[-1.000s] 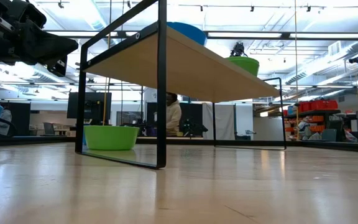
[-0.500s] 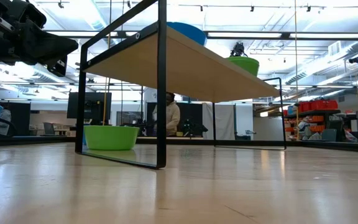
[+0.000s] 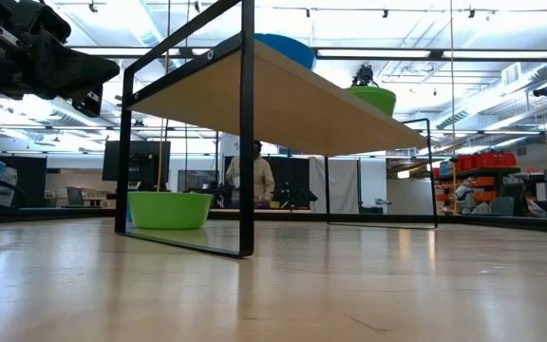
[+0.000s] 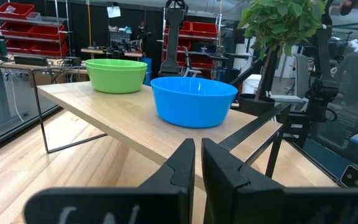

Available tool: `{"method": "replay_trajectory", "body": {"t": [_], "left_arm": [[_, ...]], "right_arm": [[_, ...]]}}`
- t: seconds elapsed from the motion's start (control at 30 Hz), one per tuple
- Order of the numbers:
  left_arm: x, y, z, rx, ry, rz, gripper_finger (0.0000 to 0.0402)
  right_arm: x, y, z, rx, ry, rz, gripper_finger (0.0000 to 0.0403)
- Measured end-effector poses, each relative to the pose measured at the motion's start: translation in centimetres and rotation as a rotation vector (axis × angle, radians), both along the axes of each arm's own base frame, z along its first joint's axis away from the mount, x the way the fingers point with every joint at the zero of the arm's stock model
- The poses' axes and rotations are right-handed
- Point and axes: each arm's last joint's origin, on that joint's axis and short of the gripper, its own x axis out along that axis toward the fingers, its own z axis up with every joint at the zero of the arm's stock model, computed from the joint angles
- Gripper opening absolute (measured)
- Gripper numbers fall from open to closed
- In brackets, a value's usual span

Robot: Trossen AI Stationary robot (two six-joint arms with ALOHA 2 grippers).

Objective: Pick & Place Mini bowls
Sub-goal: Stack the bottom blue bowl on top of the blue bowl on the shelf

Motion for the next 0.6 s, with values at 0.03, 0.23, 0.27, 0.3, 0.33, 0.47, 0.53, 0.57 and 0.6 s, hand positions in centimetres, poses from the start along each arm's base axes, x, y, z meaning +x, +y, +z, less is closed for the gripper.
{"method": "replay_trajectory", "body": {"t": [0.03,0.23,0.27,0.3,0.33,0.47,0.53,0.57,0.6], "left_arm": [[0.0,0.0,0.0,0.0,0.0,0.0,0.0032],[0.0,0.0,0.0,0.0,0.0,0.0,0.0032],[0.0,0.0,0.0,0.0,0.0,0.0,0.0032],[0.0,0.0,0.0,0.0,0.0,0.0,0.0032],[0.0,0.0,0.0,0.0,0.0,0.0,0.0032],[0.0,0.0,-0.01,0.0,0.0,0.0,0.0032],[0.0,0.0,-0.01,0.0,0.0,0.0,0.0032],[0.0,0.0,-0.01,0.0,0.0,0.0,0.0032],[0.0,0.0,-0.01,0.0,0.0,0.0,0.0032]], "right_arm": [[0.0,0.0,0.0,0.0,0.0,0.0,0.0023],[-0.02,0.0,0.0,0.007,-0.001,-0.004,0.0023],[-0.02,0.0,0.0,0.006,-0.001,-0.004,0.0023],[-0.02,0.0,0.0,0.006,-0.001,-0.005,0.0023],[-0.02,0.0,0.0,0.006,-0.001,-0.005,0.0023],[0.0,-0.01,-0.01,0.006,0.0,-0.005,0.0023],[0.01,-0.01,0.02,0.006,-0.003,-0.005,0.0023],[0.03,-0.01,0.06,0.006,-0.008,-0.005,0.0023],[0.05,-0.01,0.11,0.005,-0.013,-0.005,0.0023]]}}
